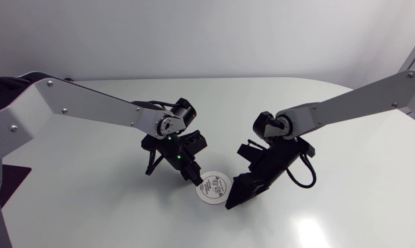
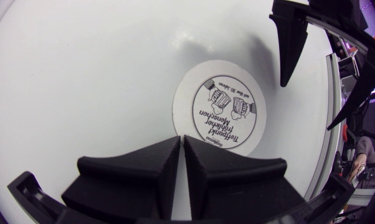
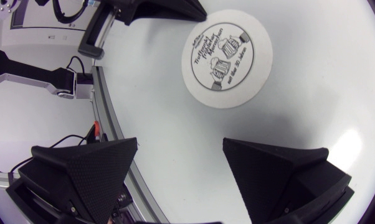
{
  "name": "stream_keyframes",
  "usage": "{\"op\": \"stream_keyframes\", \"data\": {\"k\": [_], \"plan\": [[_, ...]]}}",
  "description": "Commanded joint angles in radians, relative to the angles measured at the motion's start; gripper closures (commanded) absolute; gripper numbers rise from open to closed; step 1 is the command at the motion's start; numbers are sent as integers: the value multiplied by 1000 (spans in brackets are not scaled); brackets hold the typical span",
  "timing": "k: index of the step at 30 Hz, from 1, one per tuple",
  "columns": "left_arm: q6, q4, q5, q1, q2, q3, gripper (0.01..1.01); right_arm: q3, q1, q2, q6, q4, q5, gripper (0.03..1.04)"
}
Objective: Turn the coaster over.
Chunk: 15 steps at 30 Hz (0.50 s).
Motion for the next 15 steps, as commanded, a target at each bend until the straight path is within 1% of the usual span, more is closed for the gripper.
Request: {"op": "stream_keyframes", "data": {"k": [1, 6, 7, 9, 10, 11, 13, 14, 15], "plan": [[-13, -5, 12, -8, 8, 30, 934, -44, 19, -8, 15, 28, 5, 70], [-29, -8, 26, -80, -2, -13, 934, -27, 25, -4, 18, 39, 8, 72], [-34, -6, 29, -89, -10, -17, 934, -20, 27, -4, 18, 35, 8, 87], [-40, -8, 38, -92, -22, -17, 934, -9, 34, -10, 21, 36, 18, 169], [-40, -8, 38, -91, -29, -17, 934, -4, 44, -12, 23, 38, 31, 228], [-40, -8, 38, -89, -33, -17, 934, 0, 50, -12, 23, 41, 40, 321], [-37, -8, 38, -80, -36, -16, 934, 0, 54, -18, 30, 61, 46, 575], [-34, -8, 38, -73, -42, -16, 934, -4, 56, -28, 40, 81, 46, 725], [-31, -8, 38, -65, -47, -14, 934, -9, 57, -41, 44, 97, 47, 798]]}}
